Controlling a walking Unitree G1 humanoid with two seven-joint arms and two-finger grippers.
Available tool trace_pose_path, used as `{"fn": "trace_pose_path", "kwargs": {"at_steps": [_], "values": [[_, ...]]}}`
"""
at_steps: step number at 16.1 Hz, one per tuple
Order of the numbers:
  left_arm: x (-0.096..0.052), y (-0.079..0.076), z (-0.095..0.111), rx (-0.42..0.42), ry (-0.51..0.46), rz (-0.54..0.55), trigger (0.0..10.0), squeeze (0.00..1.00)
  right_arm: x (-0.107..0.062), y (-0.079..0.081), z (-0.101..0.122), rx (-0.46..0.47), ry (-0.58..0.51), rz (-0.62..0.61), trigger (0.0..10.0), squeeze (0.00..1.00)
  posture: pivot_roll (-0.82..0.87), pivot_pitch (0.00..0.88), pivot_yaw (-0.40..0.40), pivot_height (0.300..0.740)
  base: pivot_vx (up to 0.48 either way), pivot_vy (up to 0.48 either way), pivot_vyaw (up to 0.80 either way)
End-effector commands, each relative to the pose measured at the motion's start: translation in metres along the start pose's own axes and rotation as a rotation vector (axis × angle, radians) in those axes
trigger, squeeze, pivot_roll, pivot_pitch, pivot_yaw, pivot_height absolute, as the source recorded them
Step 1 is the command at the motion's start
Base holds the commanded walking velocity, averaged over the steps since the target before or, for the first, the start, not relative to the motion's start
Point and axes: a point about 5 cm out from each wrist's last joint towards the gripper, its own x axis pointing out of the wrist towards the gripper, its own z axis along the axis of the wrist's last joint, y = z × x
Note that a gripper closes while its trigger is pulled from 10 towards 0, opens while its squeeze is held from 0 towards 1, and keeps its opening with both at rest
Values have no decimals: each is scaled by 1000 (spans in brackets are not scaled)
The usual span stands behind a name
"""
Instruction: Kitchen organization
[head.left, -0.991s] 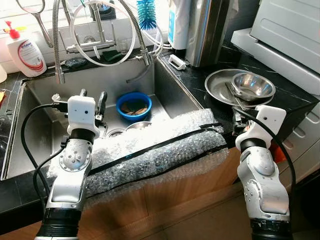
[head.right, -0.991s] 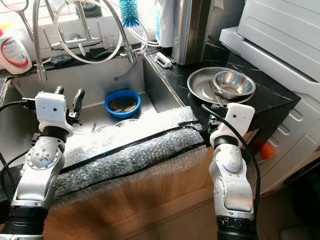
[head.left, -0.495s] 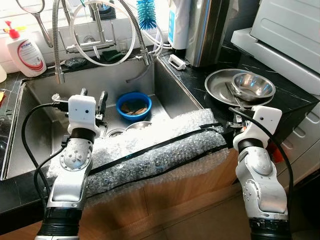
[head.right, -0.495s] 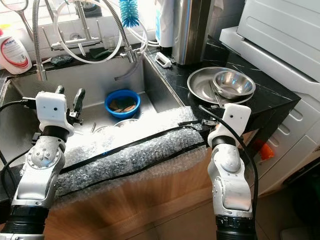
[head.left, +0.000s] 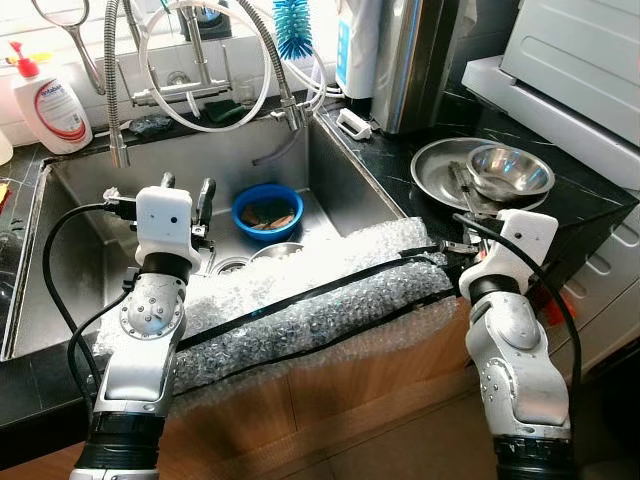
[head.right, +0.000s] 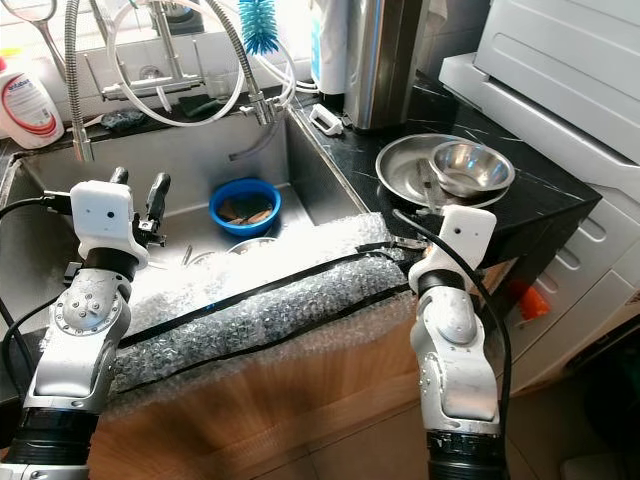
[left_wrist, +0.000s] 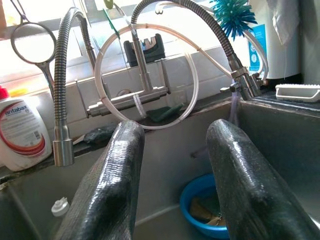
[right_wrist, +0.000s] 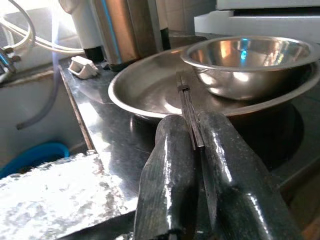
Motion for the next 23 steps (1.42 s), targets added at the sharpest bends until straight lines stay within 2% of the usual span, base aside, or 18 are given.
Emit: {"fn": "trace_pose_path", "kwargs": {"at_steps": [1, 4, 6, 7, 8, 11, 13, 14, 15, 16, 17, 18, 19, 20, 22, 23], "values": [[2, 2, 4, 8, -24, 8, 10000, 0, 1, 6, 9, 11, -42, 26, 0, 0, -119, 52, 18, 740, 0, 0, 0], [3, 1, 6, 14, -31, 8, 10000, 0, 1, 11, 12, 22, -59, 64, 0, 0, -116, 49, 18, 740, 0, 0, 0], [4, 1, 6, 18, -34, 8, 10000, 0, -1, 21, 18, 47, -99, 122, 78, 0, -115, 39, 19, 740, 0, 0, 0], [4, 2, 6, 22, -32, 12, 10000, 0, -2, 23, 20, 48, -114, 137, 7294, 0, -115, 39, 19, 740, 0, 0, 0], [5, 2, 6, 23, -32, 14, 10000, 0, -2, 24, 23, 51, -130, 143, 10000, 0, -115, 39, 19, 740, 0, 0, 0], [11, 2, 14, -19, -54, 32, 10000, 0, -3, 29, 40, 63, -215, 199, 10000, 0, -122, 18, 19, 740, 0, 0, 0], [13, 2, 19, -37, -72, 31, 10000, 0, -2, 28, 44, 61, -231, 202, 10000, 0, -121, 12, 17, 740, 0, 0, 0], [16, 1, 21, -104, -68, 26, 10000, 0, -2, 29, 47, 75, -238, 226, 10000, 0, -122, 7, 18, 740, 0, 0, 0], [18, 0, 24, -196, -65, 22, 10000, 0, -2, 34, 47, 141, -213, 292, 10000, 0, -119, 4, 18, 740, 0, 0, 0], [19, -1, 26, -239, -69, 13, 10000, 0, -8, 44, 44, 198, -179, 429, 10000, 0, -120, 1, 19, 740, 0, 0, 0], [20, -3, 25, -338, -51, 8, 10000, 0, -19, 52, 38, 225, -138, 564, 10000, 0, -119, 0, 21, 740, 0, 0, 0], [20, -4, 25, -368, -46, 6, 10000, 0, -22, 54, 37, 228, -131, 591, 10000, 0, -119, 0, 21, 740, 0, 0, 0], [21, -5, 24, -440, -28, -1, 10000, 0, -27, 57, 35, 241, -112, 646, 10000, 0, -122, 0, 23, 740, 0, 0, 0], [21, -8, 23, -561, -17, -22, 10000, 0, -36, 61, 31, 267, -91, 731, 10000, 0, -123, 0, 25, 740, 0, 0, 0], [22, -7, 26, -702, -25, -35, 10000, 0, -47, 64, 29, 312, -70, 803, 10000, 0, -124, 0, 33, 740, 0, 0, 0], [25, -4, 29, -919, -34, -36, 10000, 0, -53, 64, 29, 330, -60, 844, 10000, 0, -129, 0, 35, 740, 0, 0, 0]]}}
